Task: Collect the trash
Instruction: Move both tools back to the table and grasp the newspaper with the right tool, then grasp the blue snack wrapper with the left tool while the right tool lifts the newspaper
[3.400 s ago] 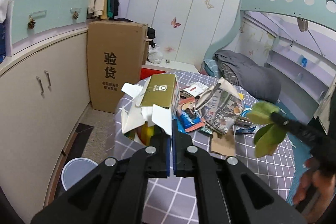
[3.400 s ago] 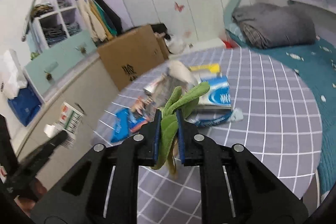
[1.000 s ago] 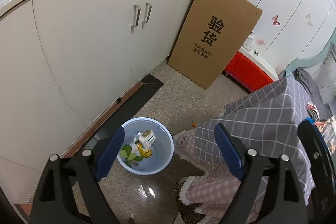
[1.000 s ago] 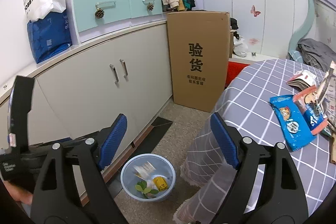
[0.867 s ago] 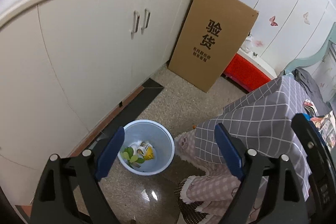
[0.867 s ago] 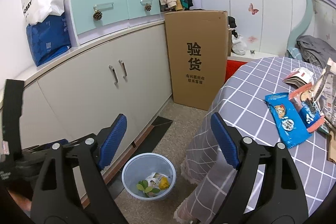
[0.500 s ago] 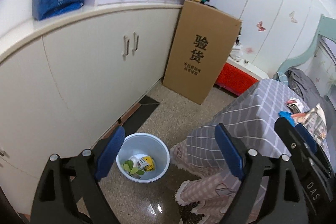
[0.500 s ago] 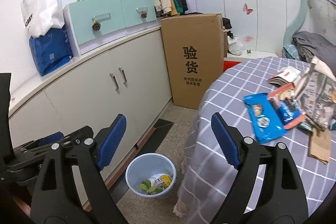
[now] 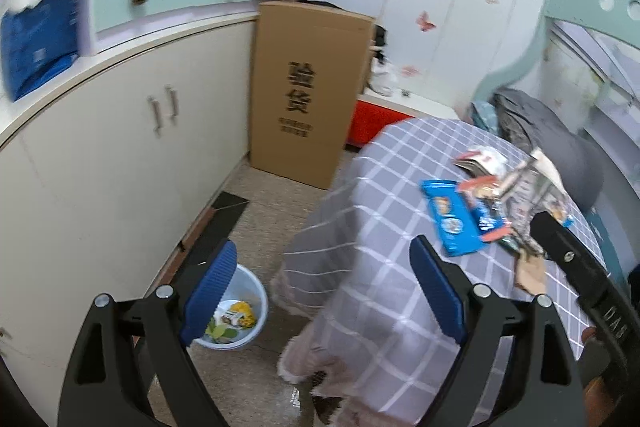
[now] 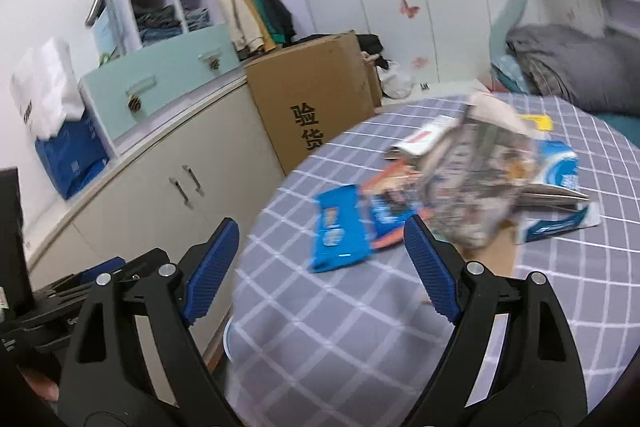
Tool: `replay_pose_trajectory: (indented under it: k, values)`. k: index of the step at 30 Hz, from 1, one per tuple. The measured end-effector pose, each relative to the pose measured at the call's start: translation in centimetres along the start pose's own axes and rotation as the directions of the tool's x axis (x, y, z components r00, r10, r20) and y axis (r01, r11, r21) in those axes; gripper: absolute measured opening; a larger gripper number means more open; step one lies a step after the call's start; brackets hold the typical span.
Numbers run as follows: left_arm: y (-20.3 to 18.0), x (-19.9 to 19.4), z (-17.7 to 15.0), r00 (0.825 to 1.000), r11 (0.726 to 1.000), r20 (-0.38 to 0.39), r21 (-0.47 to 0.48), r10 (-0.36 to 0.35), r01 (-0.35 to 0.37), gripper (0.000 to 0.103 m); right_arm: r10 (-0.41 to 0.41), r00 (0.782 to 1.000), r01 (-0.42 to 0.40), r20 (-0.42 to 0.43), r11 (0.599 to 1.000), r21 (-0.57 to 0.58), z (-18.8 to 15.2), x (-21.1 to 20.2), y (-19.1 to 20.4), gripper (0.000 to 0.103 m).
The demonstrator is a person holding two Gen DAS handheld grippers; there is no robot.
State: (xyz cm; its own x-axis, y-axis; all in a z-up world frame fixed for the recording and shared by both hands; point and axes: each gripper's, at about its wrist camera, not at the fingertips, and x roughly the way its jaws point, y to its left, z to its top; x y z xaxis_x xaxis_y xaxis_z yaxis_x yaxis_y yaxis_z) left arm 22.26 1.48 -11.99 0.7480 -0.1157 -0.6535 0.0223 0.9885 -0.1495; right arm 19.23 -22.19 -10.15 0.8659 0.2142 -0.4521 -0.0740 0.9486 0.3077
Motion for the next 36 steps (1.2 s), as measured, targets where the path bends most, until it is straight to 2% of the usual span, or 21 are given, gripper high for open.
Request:
replay_pose_trajectory:
  k: [6, 8, 11, 13, 17, 19, 20, 21, 27, 29, 33, 35, 36]
  values:
    - [-4.8, 2.3, 0.3, 0.997, 0.996, -0.058, 0.064, -0.051, 0.055, 0.086, -0.066, 0.998, 0.069, -0.023, 0.982, 0.176, 1.5, -0.5, -8.3, 0.083]
    - [-6.0, 3.3, 0.4, 0.995, 0.995, -0.083, 0.078, -0.055, 0.062, 0.086, -0.092, 0.995, 0.099, -0.043, 0.974, 0.204, 1.9, 0.1, -10.3, 0.083]
    - [-7.4, 4.7, 0.7, 0.991, 0.993, -0.119, 0.096, -0.058, 0.069, 0.086, -0.087, 0.994, 0.102, -0.071, 0.968, 0.229, 2.2, 1.2, -11.9, 0.078]
    - [-8.3, 5.6, 0.9, 0.987, 0.991, -0.144, 0.103, -0.068, 0.084, 0.086, -0.09, 0.993, 0.105, -0.076, 0.968, 0.227, 2.6, 1.8, -12.2, 0.078]
    - [-8.9, 7.5, 1.3, 0.98, 0.992, -0.189, 0.093, -0.063, 0.081, 0.086, -0.09, 0.992, 0.107, -0.09, 0.971, 0.215, 3.4, 3.2, -12.4, 0.07]
    - [-9.3, 8.5, 1.6, 0.976, 0.993, -0.207, 0.082, -0.067, 0.086, 0.086, -0.08, 0.992, 0.101, -0.1, 0.969, 0.225, 3.7, 3.8, -12.8, 0.05]
    - [-9.4, 9.0, 1.6, 0.974, 0.993, -0.216, 0.079, -0.07, 0.089, 0.086, -0.081, 0.991, 0.104, -0.108, 0.969, 0.225, 3.9, 4.1, -13.0, 0.035]
    - [-9.6, 9.5, 1.8, 0.971, 0.993, -0.228, 0.076, -0.073, 0.092, 0.086, -0.086, 0.991, 0.109, -0.107, 0.969, 0.224, 3.9, 4.3, -13.0, 0.026]
    - [-10.9, 12.0, 2.2, 0.96, 0.993, -0.268, 0.053, -0.084, 0.101, 0.086, -0.077, 0.996, 0.086, -0.049, 0.974, 0.208, 3.4, 3.7, -13.1, 0.019]
    - [-11.5, 12.5, 2.4, 0.966, 0.995, -0.255, 0.078, -0.047, 0.069, 0.086, -0.081, 0.996, 0.085, -0.034, 0.978, 0.189, 3.5, 3.5, -12.7, 0.019]
    - [-12.2, 13.0, 2.5, 0.969, 0.994, -0.243, 0.095, -0.036, 0.061, 0.086, -0.07, 0.997, 0.072, -0.016, 0.981, 0.177, 3.6, 3.2, -12.7, 0.017]
    - [-12.1, 13.0, 2.6, 0.971, 0.994, -0.238, 0.094, -0.027, 0.051, 0.081, -0.066, 0.998, 0.067, -0.016, 0.98, 0.185, 3.6, 3.3, -12.9, 0.017]
    - [-11.9, 12.9, 2.7, 0.973, 0.995, -0.232, 0.09, -0.021, 0.043, 0.067, -0.064, 0.998, 0.066, -0.014, 0.98, 0.187, 3.6, 3.2, -13.0, 0.016]
